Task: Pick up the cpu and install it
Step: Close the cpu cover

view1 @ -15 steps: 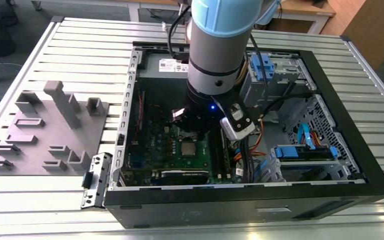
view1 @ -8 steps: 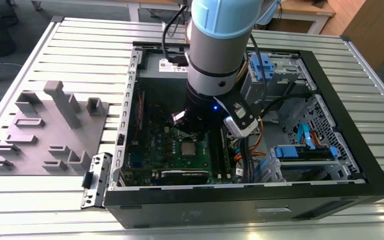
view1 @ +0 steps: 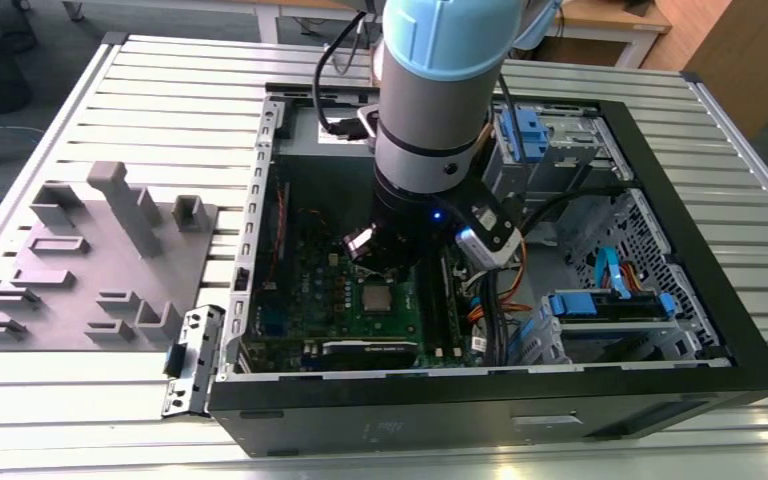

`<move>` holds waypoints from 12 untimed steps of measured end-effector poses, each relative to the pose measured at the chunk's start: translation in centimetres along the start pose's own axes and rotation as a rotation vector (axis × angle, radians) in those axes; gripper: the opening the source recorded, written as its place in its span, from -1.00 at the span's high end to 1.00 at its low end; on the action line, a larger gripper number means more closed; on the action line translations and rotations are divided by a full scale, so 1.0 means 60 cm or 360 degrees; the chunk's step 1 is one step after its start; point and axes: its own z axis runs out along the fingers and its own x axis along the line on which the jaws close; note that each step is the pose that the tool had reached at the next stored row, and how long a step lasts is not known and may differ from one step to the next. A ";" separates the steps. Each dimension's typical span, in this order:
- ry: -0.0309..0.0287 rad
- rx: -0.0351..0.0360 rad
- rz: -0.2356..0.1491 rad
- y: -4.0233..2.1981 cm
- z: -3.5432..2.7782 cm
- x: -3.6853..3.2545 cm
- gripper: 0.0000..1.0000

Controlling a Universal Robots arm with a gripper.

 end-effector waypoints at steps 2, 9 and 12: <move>0.00000 0.0000 -0.0001 0.000 0.000 0.000 0.79; -0.00001 0.0000 -0.0003 0.000 0.000 0.000 0.79; -0.00003 0.0000 -0.0003 0.001 0.000 0.000 0.79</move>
